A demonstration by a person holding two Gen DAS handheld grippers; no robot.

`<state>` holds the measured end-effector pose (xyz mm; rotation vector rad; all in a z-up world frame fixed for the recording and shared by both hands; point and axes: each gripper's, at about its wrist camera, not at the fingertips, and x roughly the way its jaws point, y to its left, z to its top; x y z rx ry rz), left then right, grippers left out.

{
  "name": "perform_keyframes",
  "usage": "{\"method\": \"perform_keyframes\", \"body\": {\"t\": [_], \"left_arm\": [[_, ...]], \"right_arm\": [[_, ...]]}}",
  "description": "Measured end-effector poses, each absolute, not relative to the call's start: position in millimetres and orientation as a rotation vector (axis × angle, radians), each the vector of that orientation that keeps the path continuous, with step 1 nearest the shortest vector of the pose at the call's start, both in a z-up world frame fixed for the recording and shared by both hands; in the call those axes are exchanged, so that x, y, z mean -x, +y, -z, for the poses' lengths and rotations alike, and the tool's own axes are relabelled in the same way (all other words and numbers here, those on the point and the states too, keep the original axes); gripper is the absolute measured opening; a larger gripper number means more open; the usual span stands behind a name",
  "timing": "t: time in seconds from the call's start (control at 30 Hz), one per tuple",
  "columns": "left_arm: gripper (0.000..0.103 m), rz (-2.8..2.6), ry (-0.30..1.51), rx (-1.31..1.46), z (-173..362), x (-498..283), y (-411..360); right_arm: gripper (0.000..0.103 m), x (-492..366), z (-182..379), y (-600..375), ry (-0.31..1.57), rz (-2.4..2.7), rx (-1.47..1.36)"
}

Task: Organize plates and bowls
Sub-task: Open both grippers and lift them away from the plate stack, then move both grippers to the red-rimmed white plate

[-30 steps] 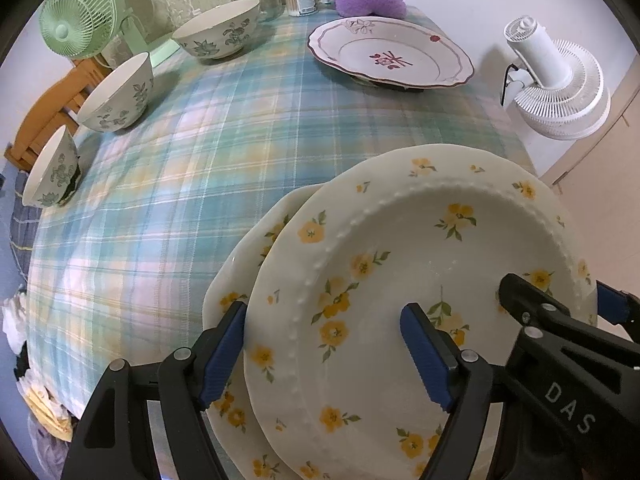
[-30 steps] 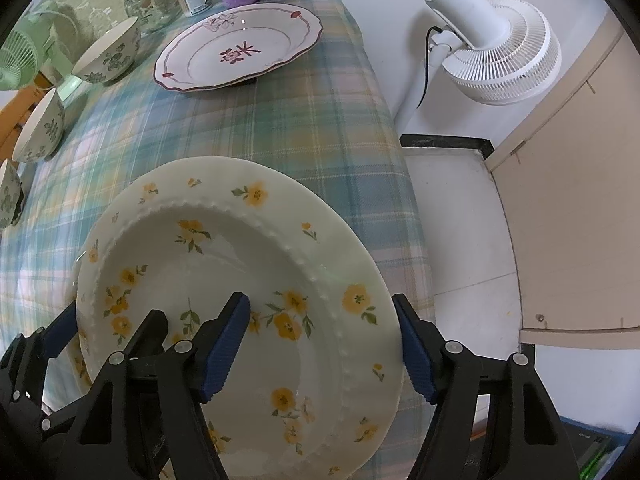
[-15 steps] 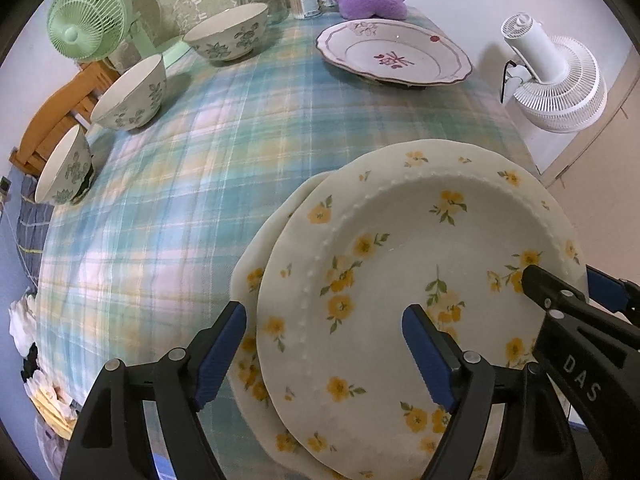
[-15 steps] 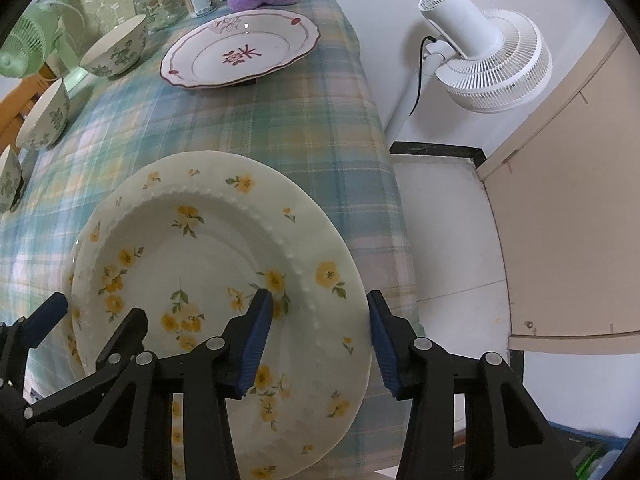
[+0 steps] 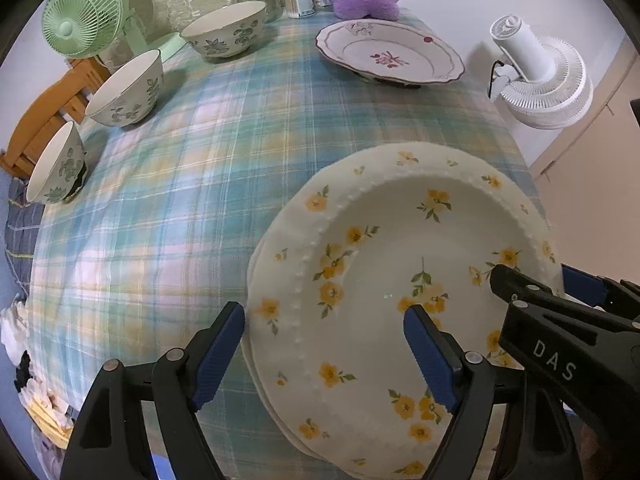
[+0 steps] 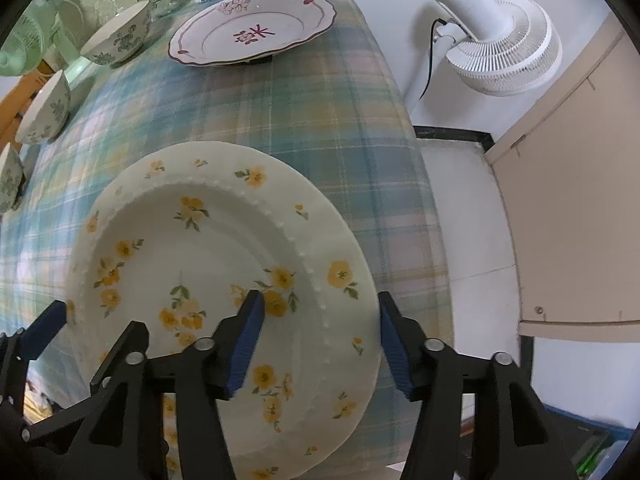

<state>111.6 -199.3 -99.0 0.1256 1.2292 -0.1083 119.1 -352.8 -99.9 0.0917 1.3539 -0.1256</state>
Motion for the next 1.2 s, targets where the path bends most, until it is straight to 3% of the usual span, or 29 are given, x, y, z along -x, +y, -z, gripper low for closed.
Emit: {"method": "perform_keyframes", "body": {"t": [0.07,0.17,0.83,1.2], "left_arm": [[0.089,0.126,1.214,-0.121,94,-112,-194],[0.093,0.168,1.189,-0.124,85,-113,-185],[0.093,0.326,0.939,-0.163,-14,-158,-165],[0.092,0.247,0.921,-0.14,-11,-216,-197]], "right_arm": [[0.075,-117,94,-351,1.335,0.136,-0.097],[0.081,-109,75,-338,1.265,0.148,-0.089],[0.082,-114,-30,-299,0.959,0.276,-0.207],[0.082,-184,-35,-328,0.945,0.192,-0.143]]}}
